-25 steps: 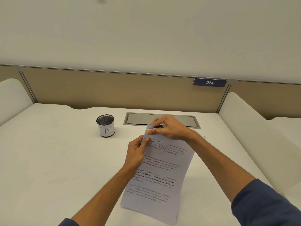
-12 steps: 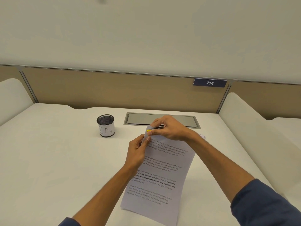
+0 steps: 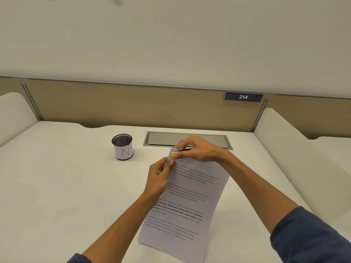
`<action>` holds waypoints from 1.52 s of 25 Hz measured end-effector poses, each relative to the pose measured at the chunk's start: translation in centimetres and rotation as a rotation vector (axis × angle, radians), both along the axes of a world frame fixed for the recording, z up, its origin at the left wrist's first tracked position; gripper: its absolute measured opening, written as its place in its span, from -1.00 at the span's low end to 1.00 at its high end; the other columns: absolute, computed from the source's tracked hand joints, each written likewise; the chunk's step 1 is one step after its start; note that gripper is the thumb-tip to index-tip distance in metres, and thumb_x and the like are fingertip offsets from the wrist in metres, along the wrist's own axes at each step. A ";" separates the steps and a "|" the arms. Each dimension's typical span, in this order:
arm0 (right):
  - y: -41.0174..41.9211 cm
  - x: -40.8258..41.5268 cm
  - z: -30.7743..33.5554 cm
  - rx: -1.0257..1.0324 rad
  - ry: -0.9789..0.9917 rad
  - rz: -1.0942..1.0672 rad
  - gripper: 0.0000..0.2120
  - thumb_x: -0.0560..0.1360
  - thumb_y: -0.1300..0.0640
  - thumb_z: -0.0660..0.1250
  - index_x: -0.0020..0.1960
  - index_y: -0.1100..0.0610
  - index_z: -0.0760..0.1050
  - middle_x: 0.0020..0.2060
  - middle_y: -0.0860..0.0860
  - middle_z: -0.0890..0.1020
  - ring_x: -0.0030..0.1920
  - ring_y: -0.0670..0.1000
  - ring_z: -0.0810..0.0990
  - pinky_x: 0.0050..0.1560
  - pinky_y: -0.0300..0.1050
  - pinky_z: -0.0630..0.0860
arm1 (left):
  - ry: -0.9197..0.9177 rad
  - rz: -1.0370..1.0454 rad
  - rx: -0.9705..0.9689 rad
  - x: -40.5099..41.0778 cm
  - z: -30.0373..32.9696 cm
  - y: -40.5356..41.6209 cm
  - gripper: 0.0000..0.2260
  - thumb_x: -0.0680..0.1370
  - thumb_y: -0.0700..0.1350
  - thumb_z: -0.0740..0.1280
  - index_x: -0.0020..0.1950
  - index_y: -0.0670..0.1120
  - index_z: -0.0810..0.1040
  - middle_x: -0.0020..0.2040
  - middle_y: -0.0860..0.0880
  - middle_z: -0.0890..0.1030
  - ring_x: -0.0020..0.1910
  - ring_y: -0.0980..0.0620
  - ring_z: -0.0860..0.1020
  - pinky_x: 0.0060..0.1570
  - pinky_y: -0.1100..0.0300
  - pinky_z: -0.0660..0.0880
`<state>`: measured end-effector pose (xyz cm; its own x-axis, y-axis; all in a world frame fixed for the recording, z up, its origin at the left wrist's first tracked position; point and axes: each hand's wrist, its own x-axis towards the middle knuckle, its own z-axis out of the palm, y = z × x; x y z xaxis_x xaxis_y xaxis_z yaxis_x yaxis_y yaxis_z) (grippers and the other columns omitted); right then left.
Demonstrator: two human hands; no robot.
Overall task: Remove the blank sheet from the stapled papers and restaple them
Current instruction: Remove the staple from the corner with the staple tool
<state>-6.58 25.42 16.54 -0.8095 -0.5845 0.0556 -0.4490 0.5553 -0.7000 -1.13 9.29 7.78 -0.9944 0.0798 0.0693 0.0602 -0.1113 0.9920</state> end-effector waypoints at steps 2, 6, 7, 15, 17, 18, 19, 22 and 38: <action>0.0 0.0 0.0 0.003 0.013 -0.006 -0.81 0.50 0.00 0.40 -0.02 0.08 0.70 -0.10 -0.15 0.65 -0.08 -0.17 0.57 -0.02 -0.30 0.46 | -0.006 -0.005 0.007 -0.1 0.0 0.0 -0.78 0.61 -0.02 0.25 0.14 -0.06 0.61 0.01 -0.09 0.69 0.00 -0.08 0.67 -0.04 0.07 0.63; -0.2 0.1 0.0 -0.006 0.057 -0.019 -0.80 0.49 0.00 0.40 -0.02 0.09 0.70 -0.08 -0.07 0.67 -0.09 -0.15 0.59 -0.02 -0.22 0.51 | 0.001 0.006 0.003 -0.2 0.2 0.0 -0.76 0.60 0.00 0.25 0.14 -0.07 0.61 0.01 -0.08 0.70 -0.03 -0.09 0.67 -0.06 0.07 0.63; -0.3 0.1 0.0 -0.011 0.061 -0.023 -0.80 0.49 0.00 0.40 -0.01 0.09 0.70 -0.08 -0.07 0.67 -0.10 -0.15 0.59 -0.04 -0.22 0.51 | 0.006 0.007 0.003 -0.2 0.3 0.0 -0.76 0.60 0.00 0.25 0.15 -0.07 0.61 0.00 -0.08 0.70 -0.03 -0.08 0.67 -0.06 0.08 0.63; 0.0 0.0 0.1 -0.024 0.034 -0.005 -0.80 0.47 -0.02 0.42 0.00 0.06 0.70 -0.08 -0.02 0.69 -0.03 0.00 0.60 0.09 0.00 0.49 | 0.009 0.005 0.012 -0.1 0.1 -0.1 -0.79 0.60 -0.02 0.26 0.12 -0.05 0.63 -0.01 -0.08 0.70 -0.03 -0.07 0.66 -0.09 0.16 0.61; 0.0 0.0 0.2 -0.011 0.033 -0.002 -0.79 0.48 -0.03 0.41 0.00 0.07 0.70 -0.08 0.01 0.68 -0.03 0.03 0.59 0.09 0.04 0.49 | 0.003 0.004 0.013 -0.1 0.2 0.0 -0.79 0.61 -0.02 0.26 0.12 -0.05 0.63 -0.02 -0.08 0.70 -0.04 -0.07 0.67 -0.14 0.21 0.59; 0.0 0.0 0.2 -0.007 0.031 -0.004 -0.79 0.49 -0.03 0.40 -0.01 0.08 0.70 -0.08 0.02 0.68 -0.04 0.03 0.59 0.08 0.04 0.49 | 0.000 0.004 0.013 -0.1 0.2 0.0 -0.79 0.61 -0.02 0.25 0.11 -0.06 0.62 -0.02 -0.08 0.70 -0.05 -0.07 0.67 -0.16 0.22 0.58; 0.0 0.1 0.2 -0.003 0.026 -0.009 -0.78 0.49 -0.03 0.40 -0.01 0.08 0.70 -0.09 0.01 0.68 -0.05 0.02 0.59 0.07 0.03 0.50 | -0.003 0.004 0.013 -0.1 0.3 0.0 -0.79 0.61 -0.02 0.25 0.11 -0.06 0.62 -0.03 -0.08 0.70 -0.07 -0.07 0.67 -0.18 0.23 0.58; 0.0 0.1 0.3 0.015 0.006 -0.016 -0.78 0.50 -0.05 0.38 -0.02 0.06 0.70 -0.10 -0.06 0.67 -0.11 -0.10 0.58 0.07 -0.06 0.50 | -0.007 0.002 0.023 0.0 0.4 0.0 -0.79 0.61 -0.01 0.24 0.09 -0.06 0.63 -0.05 -0.08 0.70 -0.10 -0.05 0.68 -0.20 0.22 0.59; 0.5 -0.4 -0.3 -0.141 -0.204 -0.012 -0.66 0.55 0.00 0.33 -0.02 0.30 0.64 -0.15 0.22 0.65 -0.17 0.00 0.55 -0.07 -0.06 0.48 | 0.037 0.162 0.006 -0.8 0.4 -0.1 -0.88 0.56 -0.08 0.37 0.03 -0.06 0.66 -0.10 -0.03 0.70 -0.14 -0.01 0.66 -0.16 0.17 0.62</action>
